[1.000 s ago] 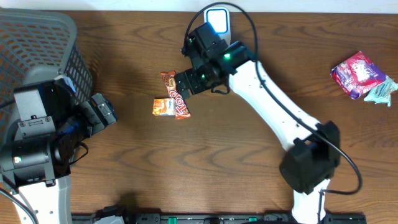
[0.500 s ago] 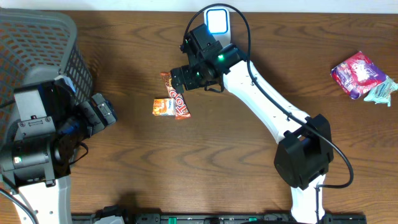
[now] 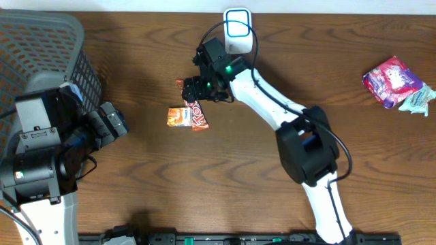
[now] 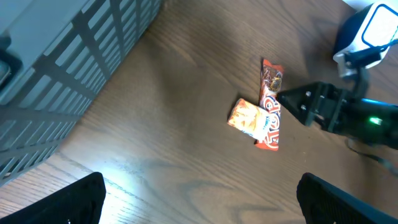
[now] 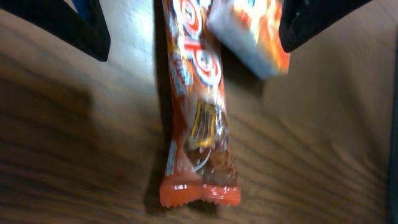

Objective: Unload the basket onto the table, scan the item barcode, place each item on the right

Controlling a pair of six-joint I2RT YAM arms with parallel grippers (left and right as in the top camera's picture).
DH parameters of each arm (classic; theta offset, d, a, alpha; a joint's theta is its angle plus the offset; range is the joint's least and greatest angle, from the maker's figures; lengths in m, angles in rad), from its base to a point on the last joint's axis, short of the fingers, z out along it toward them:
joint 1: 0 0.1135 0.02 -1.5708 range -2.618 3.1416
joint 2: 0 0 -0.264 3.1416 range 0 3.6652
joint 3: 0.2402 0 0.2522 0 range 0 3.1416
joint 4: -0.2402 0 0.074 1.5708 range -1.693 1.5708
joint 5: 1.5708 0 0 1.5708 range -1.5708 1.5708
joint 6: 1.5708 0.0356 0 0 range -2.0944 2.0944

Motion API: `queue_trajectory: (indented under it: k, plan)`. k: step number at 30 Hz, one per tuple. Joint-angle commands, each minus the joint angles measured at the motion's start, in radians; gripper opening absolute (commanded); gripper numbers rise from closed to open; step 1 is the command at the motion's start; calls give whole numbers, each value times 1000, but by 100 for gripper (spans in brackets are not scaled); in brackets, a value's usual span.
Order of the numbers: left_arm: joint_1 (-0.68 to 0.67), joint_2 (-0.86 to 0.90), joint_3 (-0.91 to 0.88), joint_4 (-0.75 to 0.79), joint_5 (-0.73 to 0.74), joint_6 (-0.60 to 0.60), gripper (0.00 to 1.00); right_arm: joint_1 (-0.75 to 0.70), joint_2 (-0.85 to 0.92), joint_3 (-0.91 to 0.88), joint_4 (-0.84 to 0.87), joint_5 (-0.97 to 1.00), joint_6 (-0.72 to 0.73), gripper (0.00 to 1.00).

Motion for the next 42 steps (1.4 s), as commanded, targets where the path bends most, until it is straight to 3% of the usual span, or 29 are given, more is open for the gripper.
queue_trajectory:
  k: [1, 5, 10, 11, 12, 21, 34, 39, 40, 42]
  plan:
    - [3, 0, 10, 0, -6, -5, 98, -19, 34, 2, 25, -47, 76, 75]
    - [3, 0, 10, 0, -6, -5, 98, -19, 79, 2, 35, -65, 99, 63]
    - [3, 0, 10, 0, -6, -5, 98, -18, 109, 2, 25, -76, 91, 28]
    - [3, 0, 10, 0, -6, -5, 98, -18, 109, 2, 24, -76, 69, 11]
    - [3, 0, 10, 0, -6, -5, 98, -18, 108, 2, 27, -76, 49, 1]
    - [3, 0, 10, 0, -6, -5, 98, -54, 13, 12, 1, -61, 3, 1]
    - [3, 0, 10, 0, -6, -5, 98, -71, -169, 12, -374, 615, -44, 1]
    - [3, 0, 10, 0, -6, -5, 98, -73, -151, 3, -417, 560, -45, 3]
    - [3, 0, 10, 0, -6, -5, 98, -75, -145, 2, -409, 513, -45, 24]
    - [3, 0, 10, 0, -6, -5, 98, -81, -133, -3, -378, 398, -45, 50]
